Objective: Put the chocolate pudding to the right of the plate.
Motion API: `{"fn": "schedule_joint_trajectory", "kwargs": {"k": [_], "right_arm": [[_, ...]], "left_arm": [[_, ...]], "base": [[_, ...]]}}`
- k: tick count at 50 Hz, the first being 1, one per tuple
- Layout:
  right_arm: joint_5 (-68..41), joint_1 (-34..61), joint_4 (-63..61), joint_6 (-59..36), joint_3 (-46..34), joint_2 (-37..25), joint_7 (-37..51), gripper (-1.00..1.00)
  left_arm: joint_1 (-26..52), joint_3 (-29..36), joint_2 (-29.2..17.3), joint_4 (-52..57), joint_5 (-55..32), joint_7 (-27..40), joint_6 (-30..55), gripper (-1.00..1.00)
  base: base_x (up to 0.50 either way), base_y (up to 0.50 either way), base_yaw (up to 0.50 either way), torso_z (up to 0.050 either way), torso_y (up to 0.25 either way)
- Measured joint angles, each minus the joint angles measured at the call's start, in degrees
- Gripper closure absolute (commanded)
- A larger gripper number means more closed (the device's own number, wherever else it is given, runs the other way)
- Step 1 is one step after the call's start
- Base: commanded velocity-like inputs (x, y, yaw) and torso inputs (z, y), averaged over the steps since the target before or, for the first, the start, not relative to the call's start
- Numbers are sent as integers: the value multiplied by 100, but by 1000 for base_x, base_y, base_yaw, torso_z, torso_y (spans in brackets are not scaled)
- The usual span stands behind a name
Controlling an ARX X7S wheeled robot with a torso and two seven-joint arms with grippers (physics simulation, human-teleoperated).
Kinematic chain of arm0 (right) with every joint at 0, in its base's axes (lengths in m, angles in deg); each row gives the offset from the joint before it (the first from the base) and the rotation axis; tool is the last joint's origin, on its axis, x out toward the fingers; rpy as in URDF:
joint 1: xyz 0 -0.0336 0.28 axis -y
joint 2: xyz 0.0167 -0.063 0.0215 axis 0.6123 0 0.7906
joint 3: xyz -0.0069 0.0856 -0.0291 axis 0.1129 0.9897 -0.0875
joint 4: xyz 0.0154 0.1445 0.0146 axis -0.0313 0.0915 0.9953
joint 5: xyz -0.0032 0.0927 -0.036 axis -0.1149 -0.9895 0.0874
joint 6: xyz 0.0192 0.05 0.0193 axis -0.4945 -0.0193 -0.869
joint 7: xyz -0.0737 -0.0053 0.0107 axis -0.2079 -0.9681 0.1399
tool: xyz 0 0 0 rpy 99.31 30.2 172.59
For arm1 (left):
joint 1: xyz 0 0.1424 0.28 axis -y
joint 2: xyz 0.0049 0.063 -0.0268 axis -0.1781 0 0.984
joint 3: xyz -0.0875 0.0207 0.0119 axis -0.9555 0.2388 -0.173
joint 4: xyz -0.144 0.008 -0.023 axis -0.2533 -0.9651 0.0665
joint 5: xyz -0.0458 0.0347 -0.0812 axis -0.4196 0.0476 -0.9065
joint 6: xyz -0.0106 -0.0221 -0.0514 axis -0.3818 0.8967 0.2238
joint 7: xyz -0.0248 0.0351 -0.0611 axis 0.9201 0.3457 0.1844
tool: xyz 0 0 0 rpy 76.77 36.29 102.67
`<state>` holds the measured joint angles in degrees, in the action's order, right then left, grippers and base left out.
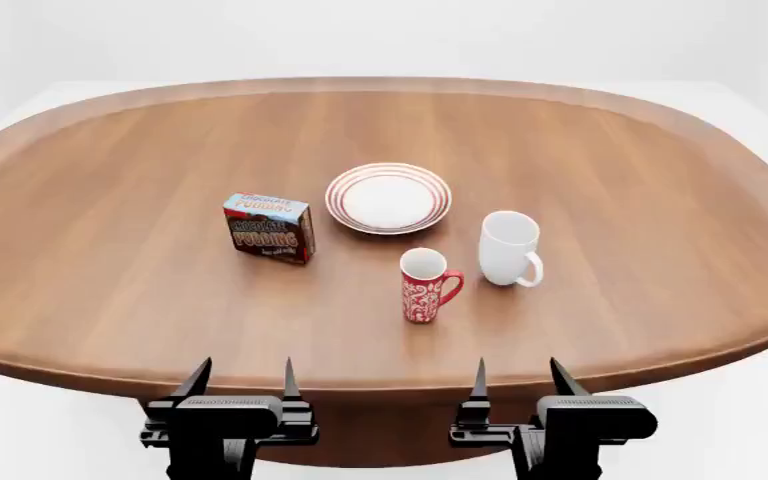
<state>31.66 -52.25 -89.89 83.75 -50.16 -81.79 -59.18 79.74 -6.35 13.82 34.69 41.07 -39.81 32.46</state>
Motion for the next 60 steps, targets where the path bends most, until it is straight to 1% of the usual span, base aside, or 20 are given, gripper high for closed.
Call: {"fn": "schedule_joint_trajectory", "kwargs": {"k": [11, 33, 56, 60], "right_arm": [[-133, 3, -9, -39, -151, -121, 149, -100], [-270, -6, -12, 18, -443, -367, 475, -100], [-529, 0, -33, 2, -637, -529, 582, -100], [-625, 10, -355, -323, -600, -560, 695, -100]], "left_arm": [[8, 145, -123, -15, -109, 156, -9, -100], [23, 426, -354, -33, -318, 447, -31, -100], [35, 625, -522, -39, -467, 641, -49, -100], [38, 637, -556, 185, -472, 745, 249, -100]], "base": [[0, 0, 0, 0, 0], [0, 499, 0, 0, 0], [0, 0, 0, 0, 0], [0, 0, 0, 0, 0]]}}
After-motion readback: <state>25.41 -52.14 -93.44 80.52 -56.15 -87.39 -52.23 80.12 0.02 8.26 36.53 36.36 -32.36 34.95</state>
